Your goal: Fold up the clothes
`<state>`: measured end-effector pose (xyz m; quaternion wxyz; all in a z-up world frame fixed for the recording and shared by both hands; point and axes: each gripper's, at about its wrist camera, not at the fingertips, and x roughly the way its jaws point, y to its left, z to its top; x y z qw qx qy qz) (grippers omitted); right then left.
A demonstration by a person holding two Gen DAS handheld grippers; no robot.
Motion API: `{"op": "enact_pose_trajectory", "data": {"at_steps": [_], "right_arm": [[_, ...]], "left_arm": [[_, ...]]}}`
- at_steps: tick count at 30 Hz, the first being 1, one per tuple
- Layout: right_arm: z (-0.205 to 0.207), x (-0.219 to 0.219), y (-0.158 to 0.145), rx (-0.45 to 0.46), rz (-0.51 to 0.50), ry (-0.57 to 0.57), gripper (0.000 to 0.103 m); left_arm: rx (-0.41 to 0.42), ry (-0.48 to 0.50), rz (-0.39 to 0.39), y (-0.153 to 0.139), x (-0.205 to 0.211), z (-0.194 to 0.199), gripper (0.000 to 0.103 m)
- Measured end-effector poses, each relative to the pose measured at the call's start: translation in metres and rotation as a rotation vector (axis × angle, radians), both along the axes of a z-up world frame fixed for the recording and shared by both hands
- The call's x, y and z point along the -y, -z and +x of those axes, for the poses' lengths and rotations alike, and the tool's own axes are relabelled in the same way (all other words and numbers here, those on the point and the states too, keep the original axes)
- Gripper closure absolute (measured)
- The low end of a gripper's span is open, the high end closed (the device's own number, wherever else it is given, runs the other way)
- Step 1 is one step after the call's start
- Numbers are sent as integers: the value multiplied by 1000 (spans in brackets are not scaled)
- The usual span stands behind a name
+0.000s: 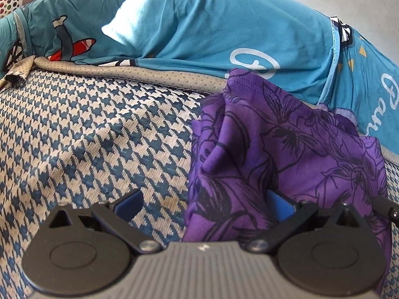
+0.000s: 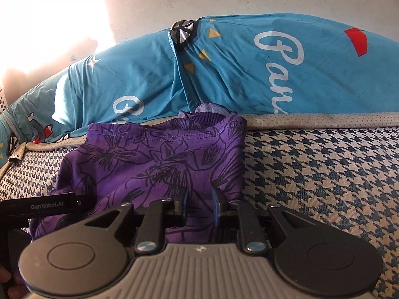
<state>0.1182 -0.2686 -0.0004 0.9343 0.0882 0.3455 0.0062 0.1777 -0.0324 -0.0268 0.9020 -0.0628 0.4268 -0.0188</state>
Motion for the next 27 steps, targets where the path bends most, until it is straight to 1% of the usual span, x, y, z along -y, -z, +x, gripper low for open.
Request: {"op": "enact_pose_trajectory", "data": {"at_steps": [2,4,6,7,10,13,16,18,21,25,27], "right_arm": [[-2,6,-1,-6,28,21,84],[-6,12,-4,-4,56,32,81],[-10,17,-8,2,70,42,72],[-13,19,-9,7,69,47,70],[-20,26,-10,2,82,47,69],[-28,34,-9,-24,136,36,69],[-37,41,-6,-41,168,16,67],[-44,47,-5,-46,198,-1,62],[-53,51,-3,-67,228,-39,59],[-64,52,1,-89,241,-84,57],[-69,49,3,-97,228,-120,56]], "left_arm": [[5,-5,-2,-4,-3,-2,0],[24,-6,15,-10,-3,-6,0],[48,-7,40,-18,-3,-10,0],[57,-8,46,-21,-4,-13,0],[53,-4,19,-28,-11,-19,0],[48,8,12,-31,-17,-27,0],[52,26,26,-34,-22,-38,0],[54,39,37,-36,-25,-46,0],[52,65,52,-37,-28,-57,0],[42,115,63,-34,-30,-70,0],[42,146,79,-33,-28,-76,0]]}}
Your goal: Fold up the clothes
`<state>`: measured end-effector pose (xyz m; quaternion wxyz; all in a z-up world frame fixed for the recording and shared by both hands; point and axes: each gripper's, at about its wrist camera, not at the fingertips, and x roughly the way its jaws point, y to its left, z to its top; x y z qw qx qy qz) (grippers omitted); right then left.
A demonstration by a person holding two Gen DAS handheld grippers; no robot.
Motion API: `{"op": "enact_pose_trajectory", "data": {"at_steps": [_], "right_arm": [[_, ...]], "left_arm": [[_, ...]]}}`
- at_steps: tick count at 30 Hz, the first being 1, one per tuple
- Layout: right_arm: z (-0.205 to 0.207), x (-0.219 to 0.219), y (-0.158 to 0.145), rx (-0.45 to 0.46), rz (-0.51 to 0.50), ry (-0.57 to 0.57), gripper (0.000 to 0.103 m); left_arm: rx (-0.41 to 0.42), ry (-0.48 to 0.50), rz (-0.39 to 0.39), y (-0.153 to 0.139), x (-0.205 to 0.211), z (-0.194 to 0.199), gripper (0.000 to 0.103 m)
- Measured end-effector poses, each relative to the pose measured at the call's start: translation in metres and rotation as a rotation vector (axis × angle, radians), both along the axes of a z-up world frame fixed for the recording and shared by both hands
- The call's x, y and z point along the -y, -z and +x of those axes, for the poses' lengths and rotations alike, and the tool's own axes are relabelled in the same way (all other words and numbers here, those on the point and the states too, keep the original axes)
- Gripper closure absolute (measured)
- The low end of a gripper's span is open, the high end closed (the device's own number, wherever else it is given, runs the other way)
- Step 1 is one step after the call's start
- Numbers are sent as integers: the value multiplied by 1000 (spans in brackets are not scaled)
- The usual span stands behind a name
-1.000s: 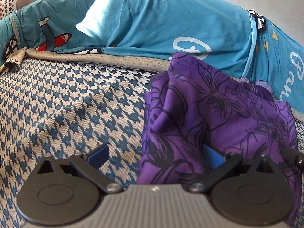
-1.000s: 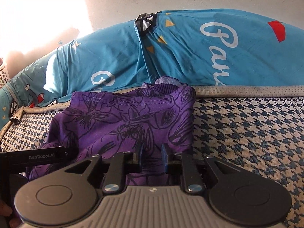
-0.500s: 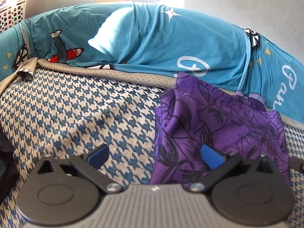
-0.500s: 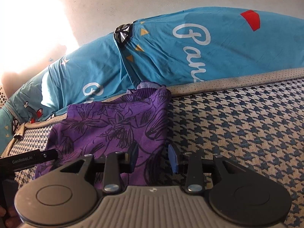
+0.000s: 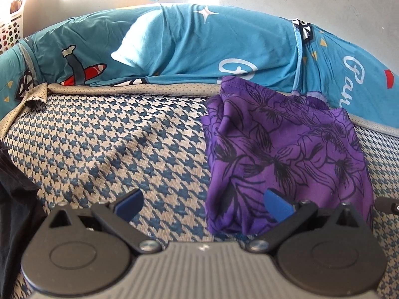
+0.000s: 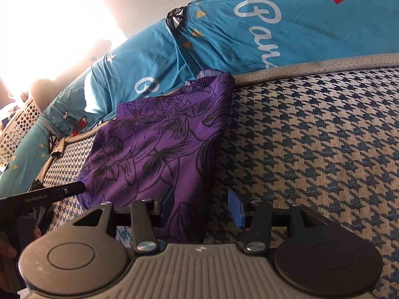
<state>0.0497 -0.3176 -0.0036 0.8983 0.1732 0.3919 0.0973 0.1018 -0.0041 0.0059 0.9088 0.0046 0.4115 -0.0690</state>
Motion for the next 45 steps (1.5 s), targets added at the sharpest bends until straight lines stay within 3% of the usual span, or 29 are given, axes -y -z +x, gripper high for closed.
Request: {"op": "enact_pose_trajectory", "data": {"at_steps": [7,22,25,27,30,35,45], "right_arm": [[-8,-14,6,3,-60,-114,52],[-5,-42,22,43,-137,-221,49],[-6,-44,23,63,-144,-208,60],[-7,-44,22,79,-152,-203,74],[-9,-44,20,98,-153,-204,82],[-14,-49,14,123,-180,-228,86],[-42,-71,-1,166,-138,-253,88]], "left_arm": [[-26,50,27,12,5,-9,0],[-101,37,-96,17,-2,-6,0],[-112,40,-112,18,-2,-6,0],[-118,36,-126,20,-4,-6,0],[-127,21,-156,20,-8,-5,0],[-119,-5,-182,15,-17,-5,0],[-95,-64,-221,3,-31,-15,0]]}}
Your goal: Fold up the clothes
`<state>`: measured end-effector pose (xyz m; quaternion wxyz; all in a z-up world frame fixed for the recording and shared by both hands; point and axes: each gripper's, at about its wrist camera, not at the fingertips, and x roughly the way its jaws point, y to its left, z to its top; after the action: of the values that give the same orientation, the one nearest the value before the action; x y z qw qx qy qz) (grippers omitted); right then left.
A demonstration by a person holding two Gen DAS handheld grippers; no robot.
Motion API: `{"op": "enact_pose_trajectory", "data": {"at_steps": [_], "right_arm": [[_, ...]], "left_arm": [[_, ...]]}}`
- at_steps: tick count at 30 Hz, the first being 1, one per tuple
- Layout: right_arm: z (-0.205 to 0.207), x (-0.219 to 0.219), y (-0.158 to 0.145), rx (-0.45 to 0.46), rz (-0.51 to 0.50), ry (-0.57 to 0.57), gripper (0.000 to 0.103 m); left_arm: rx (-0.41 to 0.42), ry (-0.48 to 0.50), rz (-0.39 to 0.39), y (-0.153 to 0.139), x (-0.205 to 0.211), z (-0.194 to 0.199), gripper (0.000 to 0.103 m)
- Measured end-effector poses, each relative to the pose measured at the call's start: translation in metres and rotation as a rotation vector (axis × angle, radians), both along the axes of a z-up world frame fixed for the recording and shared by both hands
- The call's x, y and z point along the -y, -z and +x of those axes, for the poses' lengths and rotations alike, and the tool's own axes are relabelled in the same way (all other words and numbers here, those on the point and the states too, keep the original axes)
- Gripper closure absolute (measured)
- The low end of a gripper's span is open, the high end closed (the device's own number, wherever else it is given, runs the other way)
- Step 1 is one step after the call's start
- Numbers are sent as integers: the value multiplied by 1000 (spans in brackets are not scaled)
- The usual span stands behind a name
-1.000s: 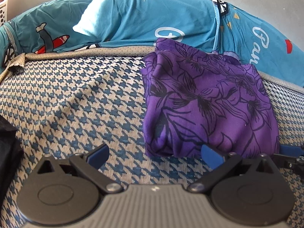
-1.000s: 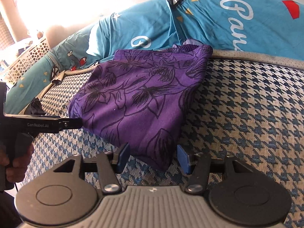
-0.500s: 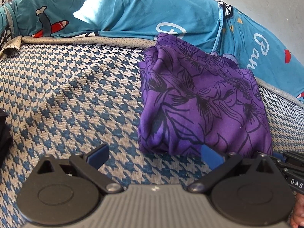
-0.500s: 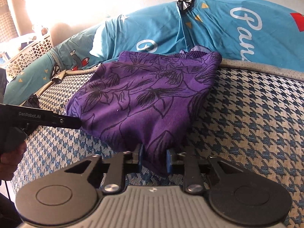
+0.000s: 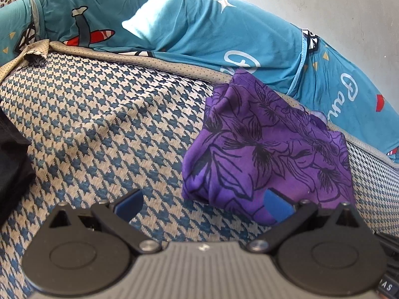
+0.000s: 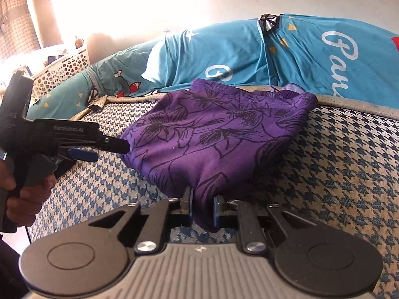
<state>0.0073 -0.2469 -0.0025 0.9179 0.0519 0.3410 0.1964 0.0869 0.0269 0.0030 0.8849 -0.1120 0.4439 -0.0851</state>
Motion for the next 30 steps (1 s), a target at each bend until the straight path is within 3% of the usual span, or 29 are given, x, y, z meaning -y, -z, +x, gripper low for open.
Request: {"op": "enact_pose_trajectory", "data": {"at_steps": [9,13,19,22,30], "right_arm": [[-41,-48,-3,25,50,-37,89],[-63,-70,2,-16,88,-64,90],[-73,-91,11,-57,35,-101,90],[-68,-90,12,-108,34,-126,85],[-82,-92,1,-122,29,-244,74]], "left_arm": [[-17,-70,-34,-10,-21,-18,0],[-41,-102,-42,-5,-32,-24,0],[-62,-115,-15,4,-34,-26,0],[-59,-111,-23,4,-33,-25,0],[-52,-94,-15,6,-24,-19,0]]}}
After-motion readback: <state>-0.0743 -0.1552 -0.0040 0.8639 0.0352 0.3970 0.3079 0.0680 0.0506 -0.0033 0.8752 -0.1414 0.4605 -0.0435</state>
